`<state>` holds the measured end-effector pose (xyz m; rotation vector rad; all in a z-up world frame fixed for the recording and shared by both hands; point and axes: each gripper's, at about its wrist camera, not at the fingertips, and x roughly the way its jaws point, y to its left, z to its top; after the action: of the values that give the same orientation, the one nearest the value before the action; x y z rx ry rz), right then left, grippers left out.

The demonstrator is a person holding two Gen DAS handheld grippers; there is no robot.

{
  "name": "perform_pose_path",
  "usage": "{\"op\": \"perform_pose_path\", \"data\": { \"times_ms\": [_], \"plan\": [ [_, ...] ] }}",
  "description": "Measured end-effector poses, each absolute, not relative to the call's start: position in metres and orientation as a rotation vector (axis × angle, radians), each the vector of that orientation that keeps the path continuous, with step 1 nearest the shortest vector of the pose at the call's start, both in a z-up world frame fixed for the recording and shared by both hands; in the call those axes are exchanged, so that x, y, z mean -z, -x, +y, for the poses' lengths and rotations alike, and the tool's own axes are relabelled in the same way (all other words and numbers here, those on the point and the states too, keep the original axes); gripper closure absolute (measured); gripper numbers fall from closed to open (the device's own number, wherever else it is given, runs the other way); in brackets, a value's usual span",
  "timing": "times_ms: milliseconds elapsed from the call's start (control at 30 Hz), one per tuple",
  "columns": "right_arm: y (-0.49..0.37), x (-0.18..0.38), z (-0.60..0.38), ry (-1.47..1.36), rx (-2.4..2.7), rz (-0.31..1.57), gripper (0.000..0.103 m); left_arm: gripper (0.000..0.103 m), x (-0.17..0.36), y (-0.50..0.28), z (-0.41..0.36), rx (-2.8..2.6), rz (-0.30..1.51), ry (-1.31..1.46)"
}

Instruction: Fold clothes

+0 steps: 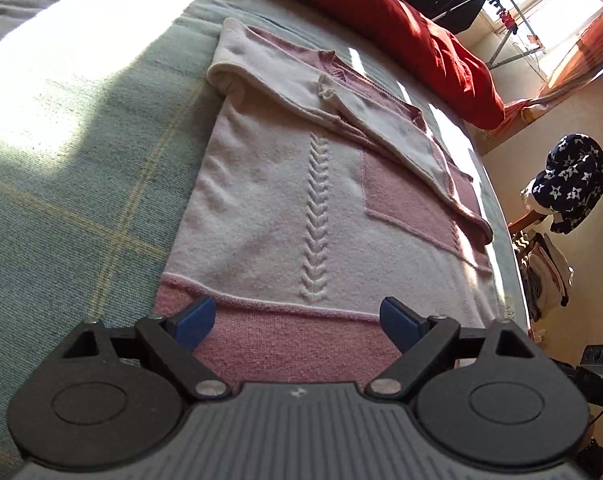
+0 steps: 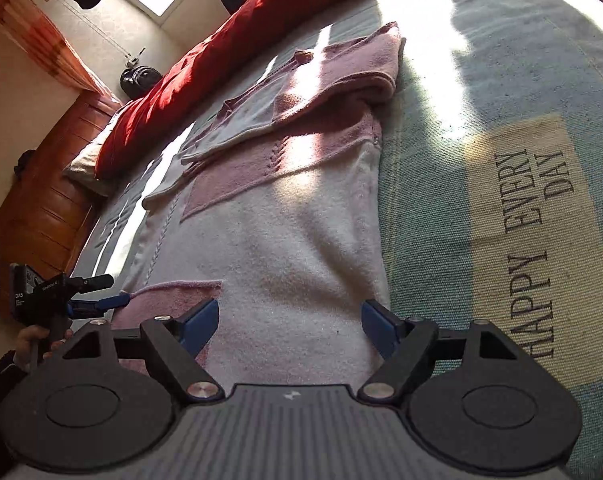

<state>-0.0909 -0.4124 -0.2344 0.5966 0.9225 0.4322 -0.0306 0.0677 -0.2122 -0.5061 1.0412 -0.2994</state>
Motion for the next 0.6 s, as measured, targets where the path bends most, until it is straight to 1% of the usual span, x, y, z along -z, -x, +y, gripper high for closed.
{"op": "perform_pose_path", "data": {
  "times_ms": [33, 133, 200, 267, 333, 500, 600],
  "plan": [
    [0.090, 0.229, -0.408, -0.605, -0.460, 0.914, 0.009, 0.014, 0.208, 0.032, 0.056, 0.354, 1.038, 0.507],
    [0.081, 0.221, -0.383, -0.654, -0.589, 0.923, 0.003, 0.013, 0.209, 0.035, 0.018, 0.513, 1.074, 0.545],
    [0.072, 0.227, -0.360, -0.677, -0.654, 0.955, 0.000, 0.013, 0.219, 0.035, -0.009, 0.578, 1.123, 0.546],
    [0.069, 0.239, -0.344, -0.669, -0.655, 1.020, 0.000, 0.013, 0.232, 0.037, -0.023, 0.569, 1.169, 0.521],
    [0.069, 0.251, -0.335, -0.650, -0.628, 1.077, 0.000, 0.013, 0.237, 0.046, -0.017, 0.539, 1.166, 0.533],
    [0.106, 0.252, -0.376, -0.656, -0.561, 1.033, 0.000, 0.013, 0.236, 0.075, 0.025, 0.447, 1.137, 0.583],
    [0.127, 0.253, -0.402, -0.700, -0.518, 1.026, 0.000, 0.013, 0.231, 0.088, 0.038, 0.397, 1.138, 0.570]
  ]
}}
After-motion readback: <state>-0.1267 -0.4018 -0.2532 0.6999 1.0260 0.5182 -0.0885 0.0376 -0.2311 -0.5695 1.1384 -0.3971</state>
